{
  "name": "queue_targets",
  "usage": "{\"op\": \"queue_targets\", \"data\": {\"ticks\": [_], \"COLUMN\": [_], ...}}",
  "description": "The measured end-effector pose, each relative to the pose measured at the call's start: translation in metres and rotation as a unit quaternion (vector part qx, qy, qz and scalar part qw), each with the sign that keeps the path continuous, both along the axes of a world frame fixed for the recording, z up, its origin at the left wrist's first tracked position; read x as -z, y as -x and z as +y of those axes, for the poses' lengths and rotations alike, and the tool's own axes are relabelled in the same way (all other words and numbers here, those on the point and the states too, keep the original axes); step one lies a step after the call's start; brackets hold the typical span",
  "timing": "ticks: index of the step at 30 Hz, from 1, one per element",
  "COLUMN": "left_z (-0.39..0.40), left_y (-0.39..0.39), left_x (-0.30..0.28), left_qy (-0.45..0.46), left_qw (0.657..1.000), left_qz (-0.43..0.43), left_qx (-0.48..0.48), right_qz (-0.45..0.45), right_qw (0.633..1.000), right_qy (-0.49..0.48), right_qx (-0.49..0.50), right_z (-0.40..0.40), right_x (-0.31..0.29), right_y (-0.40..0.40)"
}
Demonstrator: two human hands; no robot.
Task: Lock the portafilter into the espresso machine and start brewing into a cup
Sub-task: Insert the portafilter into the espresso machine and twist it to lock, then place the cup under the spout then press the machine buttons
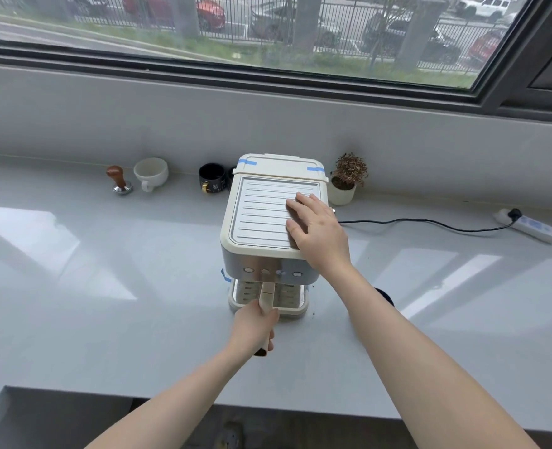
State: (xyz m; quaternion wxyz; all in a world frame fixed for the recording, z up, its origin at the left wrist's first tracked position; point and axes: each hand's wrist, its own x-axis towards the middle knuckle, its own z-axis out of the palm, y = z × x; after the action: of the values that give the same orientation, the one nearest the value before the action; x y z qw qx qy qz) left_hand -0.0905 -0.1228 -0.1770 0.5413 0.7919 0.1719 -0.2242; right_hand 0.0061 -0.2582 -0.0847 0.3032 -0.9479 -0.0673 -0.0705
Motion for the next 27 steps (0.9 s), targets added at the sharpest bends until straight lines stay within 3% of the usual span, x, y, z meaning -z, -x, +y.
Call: {"op": "queue_targets", "data": {"ticks": [4, 8, 12, 15, 18, 20, 27], "left_z": [0.003, -0.002, -0.015, -0.035, -0.055, -0.069, -0.109], "left_y": [0.003, 0.010, 0.015, 0.021, 0.019, 0.010, -0.030], "left_x": [-0.003, -0.005, -0.007, -0.002, 0.004, 0.009, 0.022], "left_qy": [-0.142, -0.308, -0.341, -0.306, -0.266, -0.256, -0.130], "left_qw": [0.987, 0.935, 0.885, 0.851, 0.860, 0.865, 0.932], "left_qz": [-0.052, -0.159, -0.299, -0.372, -0.319, -0.282, -0.162], "left_qx": [0.055, 0.068, 0.108, 0.209, 0.296, 0.327, 0.296], "right_qz": [-0.043, -0.053, -0.055, -0.077, -0.074, -0.057, 0.106], "right_qw": [0.998, 0.996, 0.994, 0.991, 0.990, 0.989, 0.942], "right_qy": [-0.036, -0.069, -0.090, -0.104, -0.114, -0.128, -0.133], "right_qx": [-0.004, -0.020, -0.036, -0.045, -0.022, 0.054, 0.290], "right_z": [-0.004, -0.015, -0.027, -0.042, -0.064, -0.085, -0.156], "right_x": [0.010, 0.018, 0.023, 0.028, 0.045, 0.063, 0.122], "right_y": [0.013, 0.033, 0.048, 0.059, 0.074, 0.083, 0.111]}}
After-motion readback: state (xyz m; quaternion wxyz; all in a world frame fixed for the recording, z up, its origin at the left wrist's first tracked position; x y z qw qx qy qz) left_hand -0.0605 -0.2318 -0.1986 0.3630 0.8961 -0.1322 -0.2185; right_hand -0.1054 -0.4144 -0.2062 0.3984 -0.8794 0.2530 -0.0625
